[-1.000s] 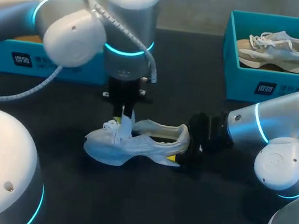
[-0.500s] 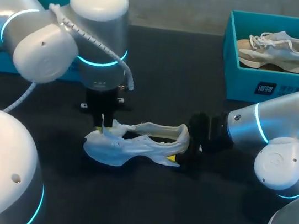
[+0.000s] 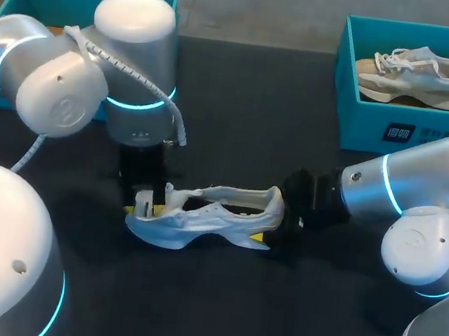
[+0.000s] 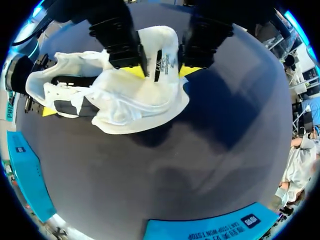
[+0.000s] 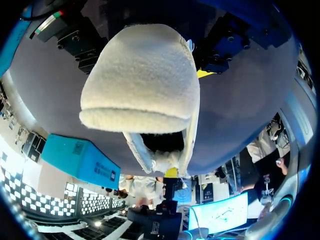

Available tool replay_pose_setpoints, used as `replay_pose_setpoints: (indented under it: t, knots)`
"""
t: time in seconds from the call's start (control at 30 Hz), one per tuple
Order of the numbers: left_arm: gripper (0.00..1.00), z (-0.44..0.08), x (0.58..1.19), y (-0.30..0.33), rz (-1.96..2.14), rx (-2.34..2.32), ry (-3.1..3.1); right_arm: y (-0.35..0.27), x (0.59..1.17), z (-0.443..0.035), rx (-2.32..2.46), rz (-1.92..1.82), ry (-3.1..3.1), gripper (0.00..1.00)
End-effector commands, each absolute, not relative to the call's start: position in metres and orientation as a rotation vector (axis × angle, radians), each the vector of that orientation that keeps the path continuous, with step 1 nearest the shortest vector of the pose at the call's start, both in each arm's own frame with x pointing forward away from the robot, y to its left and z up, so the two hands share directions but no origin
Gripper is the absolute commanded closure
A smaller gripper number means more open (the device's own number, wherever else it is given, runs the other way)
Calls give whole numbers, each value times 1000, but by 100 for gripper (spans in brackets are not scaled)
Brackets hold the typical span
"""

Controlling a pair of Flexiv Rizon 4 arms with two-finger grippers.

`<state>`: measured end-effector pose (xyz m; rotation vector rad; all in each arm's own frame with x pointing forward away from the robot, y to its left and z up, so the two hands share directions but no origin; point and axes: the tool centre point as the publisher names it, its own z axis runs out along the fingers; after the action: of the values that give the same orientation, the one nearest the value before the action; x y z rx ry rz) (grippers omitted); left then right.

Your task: Take the shoe out of the shoebox, open the shoe tongue, remove and reinsert the insole, then place the shoe into the shoebox

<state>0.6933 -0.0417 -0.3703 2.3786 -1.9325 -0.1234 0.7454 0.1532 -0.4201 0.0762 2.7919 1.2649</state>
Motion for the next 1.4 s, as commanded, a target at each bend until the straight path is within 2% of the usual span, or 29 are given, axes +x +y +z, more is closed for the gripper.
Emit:
replay_pose_setpoints:
  t: [0.03,0.3,0.8,1.4]
  knots:
    - [0,-378,694,-39,-125,2370,-1923,156,746,-426,80,1258,2792,100]
    - [0,-381,693,-42,-133,2369,-1897,156,746,-426,80,1258,2792,100]
    - [0,-323,708,-51,123,2121,-2215,156,746,-426,80,1258,2792,100]
    - [0,-250,771,-101,154,1092,-2936,156,746,-426,80,1258,2792,100]
